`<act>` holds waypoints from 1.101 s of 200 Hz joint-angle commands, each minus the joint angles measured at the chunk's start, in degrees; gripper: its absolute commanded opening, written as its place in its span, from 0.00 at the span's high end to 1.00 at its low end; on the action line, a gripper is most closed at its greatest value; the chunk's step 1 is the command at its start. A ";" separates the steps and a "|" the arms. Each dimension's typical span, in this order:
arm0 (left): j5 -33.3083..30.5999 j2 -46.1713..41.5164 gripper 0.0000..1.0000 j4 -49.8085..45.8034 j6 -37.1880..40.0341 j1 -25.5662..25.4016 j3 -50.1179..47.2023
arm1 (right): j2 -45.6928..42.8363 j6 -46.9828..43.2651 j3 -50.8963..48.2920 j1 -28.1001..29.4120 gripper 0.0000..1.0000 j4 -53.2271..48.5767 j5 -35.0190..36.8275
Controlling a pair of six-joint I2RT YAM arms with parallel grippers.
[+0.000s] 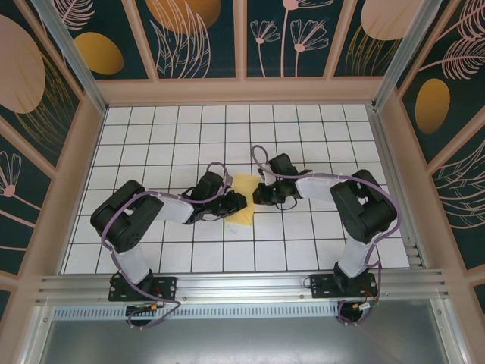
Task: Fold a paper plane with a square sheet of paper (pick it up from the middle)
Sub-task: Fold the triangle a second time at the center of the table.
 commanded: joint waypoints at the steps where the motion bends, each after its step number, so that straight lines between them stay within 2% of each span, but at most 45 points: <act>1: -0.98 0.81 0.77 -1.51 1.16 -0.36 1.01 | -0.49 -1.42 1.51 0.16 0.93 1.16 -1.48; 220: -3.15 1.40 0.78 -5.94 0.53 -0.46 1.50 | 2.83 -1.50 3.02 0.21 0.92 0.03 1.01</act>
